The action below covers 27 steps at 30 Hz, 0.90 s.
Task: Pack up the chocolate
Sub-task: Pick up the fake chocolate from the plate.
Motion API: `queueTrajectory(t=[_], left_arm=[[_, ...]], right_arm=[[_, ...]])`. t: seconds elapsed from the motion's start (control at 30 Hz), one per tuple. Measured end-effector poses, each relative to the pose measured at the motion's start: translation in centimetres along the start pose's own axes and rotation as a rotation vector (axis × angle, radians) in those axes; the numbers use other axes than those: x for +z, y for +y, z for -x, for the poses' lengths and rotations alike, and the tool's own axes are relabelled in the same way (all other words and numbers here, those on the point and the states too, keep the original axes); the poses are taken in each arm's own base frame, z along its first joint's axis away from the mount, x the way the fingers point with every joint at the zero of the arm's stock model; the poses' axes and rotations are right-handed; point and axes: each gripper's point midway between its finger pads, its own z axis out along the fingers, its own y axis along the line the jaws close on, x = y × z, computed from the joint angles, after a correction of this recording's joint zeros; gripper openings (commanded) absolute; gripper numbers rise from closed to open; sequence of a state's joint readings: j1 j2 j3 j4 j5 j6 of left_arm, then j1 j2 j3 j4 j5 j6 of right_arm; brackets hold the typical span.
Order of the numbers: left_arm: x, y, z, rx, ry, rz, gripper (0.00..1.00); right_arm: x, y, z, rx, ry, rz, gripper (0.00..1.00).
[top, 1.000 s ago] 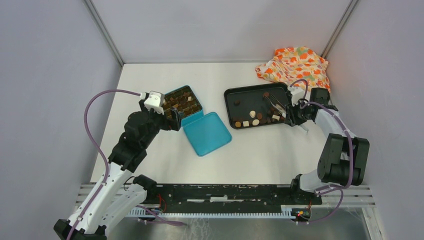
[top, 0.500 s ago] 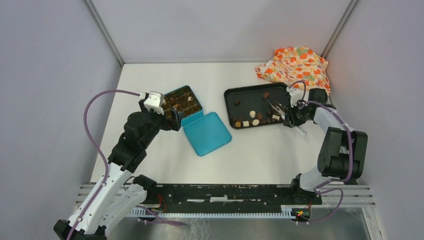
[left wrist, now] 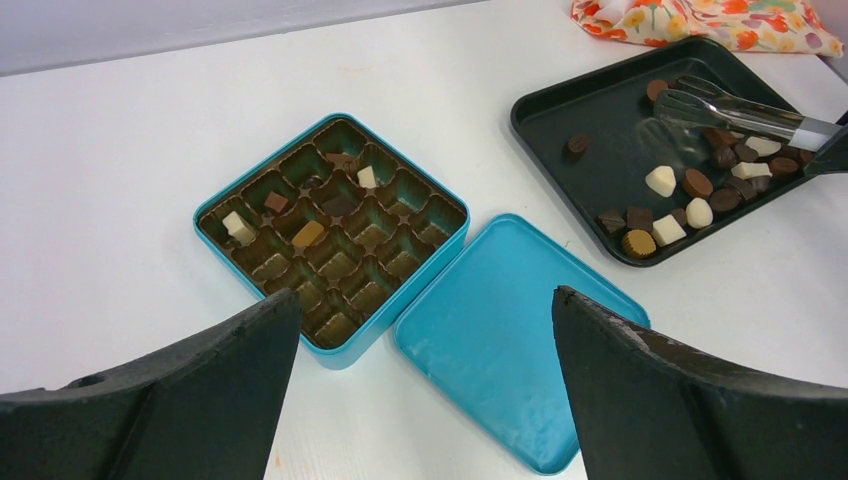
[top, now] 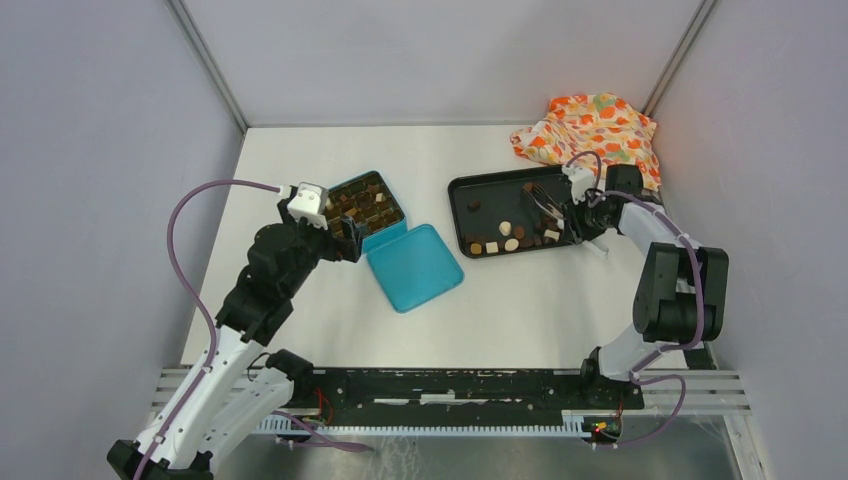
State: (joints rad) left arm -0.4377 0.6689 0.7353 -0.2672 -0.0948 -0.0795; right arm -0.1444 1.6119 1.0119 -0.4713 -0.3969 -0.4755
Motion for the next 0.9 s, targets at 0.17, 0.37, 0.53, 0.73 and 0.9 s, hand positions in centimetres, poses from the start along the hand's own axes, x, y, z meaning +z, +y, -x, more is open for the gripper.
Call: queueTrajectory(t=[0.17,0.37,0.53,0.73,0.9], left_arm=[[0.0,0.0,0.1,0.000,-0.002,0.000,1.00],[0.0,0.0,0.1,0.000,-0.002,0.000,1.00],[0.0,0.0,0.1,0.000,-0.002,0.000,1.00],[0.0,0.0,0.1,0.000,-0.002,0.000,1.00],[0.0,0.0,0.1,0.000,-0.002,0.000,1.00]], right_arm=[[0.4,-0.3,0.9,-0.016,0.004,-0.009,0.43],[0.8,-1.1,2.3,-0.036,0.002,-0.031,0.43],[1.2,-1.1,2.7,-0.050,0.014,-0.037,0.43],[1.5,-0.9,2.7,-0.063,0.030,-0.045,0.31],[1.5,-1.1,2.6,-0.069,0.037,-0.059,0.12]])
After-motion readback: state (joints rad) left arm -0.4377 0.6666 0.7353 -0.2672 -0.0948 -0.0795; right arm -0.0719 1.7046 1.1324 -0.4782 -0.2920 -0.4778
